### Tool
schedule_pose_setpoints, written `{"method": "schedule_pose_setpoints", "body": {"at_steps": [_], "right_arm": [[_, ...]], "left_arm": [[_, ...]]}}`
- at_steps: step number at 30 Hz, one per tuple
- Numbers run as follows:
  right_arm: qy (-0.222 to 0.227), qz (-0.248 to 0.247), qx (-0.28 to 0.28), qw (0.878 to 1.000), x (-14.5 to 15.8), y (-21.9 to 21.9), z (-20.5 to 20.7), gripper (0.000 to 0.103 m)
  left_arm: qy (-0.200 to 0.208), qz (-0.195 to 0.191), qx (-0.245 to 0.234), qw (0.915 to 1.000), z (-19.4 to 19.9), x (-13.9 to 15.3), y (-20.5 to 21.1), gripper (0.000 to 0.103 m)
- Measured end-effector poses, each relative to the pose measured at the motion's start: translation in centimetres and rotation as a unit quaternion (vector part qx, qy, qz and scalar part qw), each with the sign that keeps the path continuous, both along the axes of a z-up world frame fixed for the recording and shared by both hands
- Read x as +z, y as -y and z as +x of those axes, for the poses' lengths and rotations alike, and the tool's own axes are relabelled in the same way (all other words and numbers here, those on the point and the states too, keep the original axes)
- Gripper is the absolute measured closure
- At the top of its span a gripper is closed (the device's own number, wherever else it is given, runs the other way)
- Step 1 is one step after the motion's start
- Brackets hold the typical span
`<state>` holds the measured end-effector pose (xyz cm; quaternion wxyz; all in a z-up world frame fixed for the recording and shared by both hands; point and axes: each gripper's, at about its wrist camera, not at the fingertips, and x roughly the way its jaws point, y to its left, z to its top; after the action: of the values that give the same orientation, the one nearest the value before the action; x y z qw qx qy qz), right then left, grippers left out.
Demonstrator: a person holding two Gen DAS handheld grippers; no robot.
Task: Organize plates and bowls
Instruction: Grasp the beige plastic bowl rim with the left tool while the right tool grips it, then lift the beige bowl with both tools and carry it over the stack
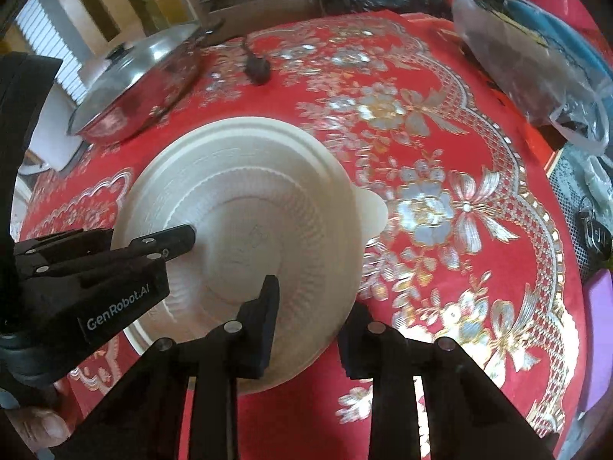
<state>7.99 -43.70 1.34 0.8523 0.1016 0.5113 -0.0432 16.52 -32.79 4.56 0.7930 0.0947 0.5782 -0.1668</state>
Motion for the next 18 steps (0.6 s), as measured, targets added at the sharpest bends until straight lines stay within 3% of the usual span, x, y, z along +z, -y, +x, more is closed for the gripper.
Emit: {"method": "schedule_pose_setpoints", "body": {"at_steps": [18], "right_arm": [[-0.010, -0.006, 0.098, 0.995, 1.3, -13.0, -0.5, 0.073]], "left_arm": [[0.003, 0.000, 0.098, 0.9951, -3.4, 1.7, -14.7, 0.076]]}}
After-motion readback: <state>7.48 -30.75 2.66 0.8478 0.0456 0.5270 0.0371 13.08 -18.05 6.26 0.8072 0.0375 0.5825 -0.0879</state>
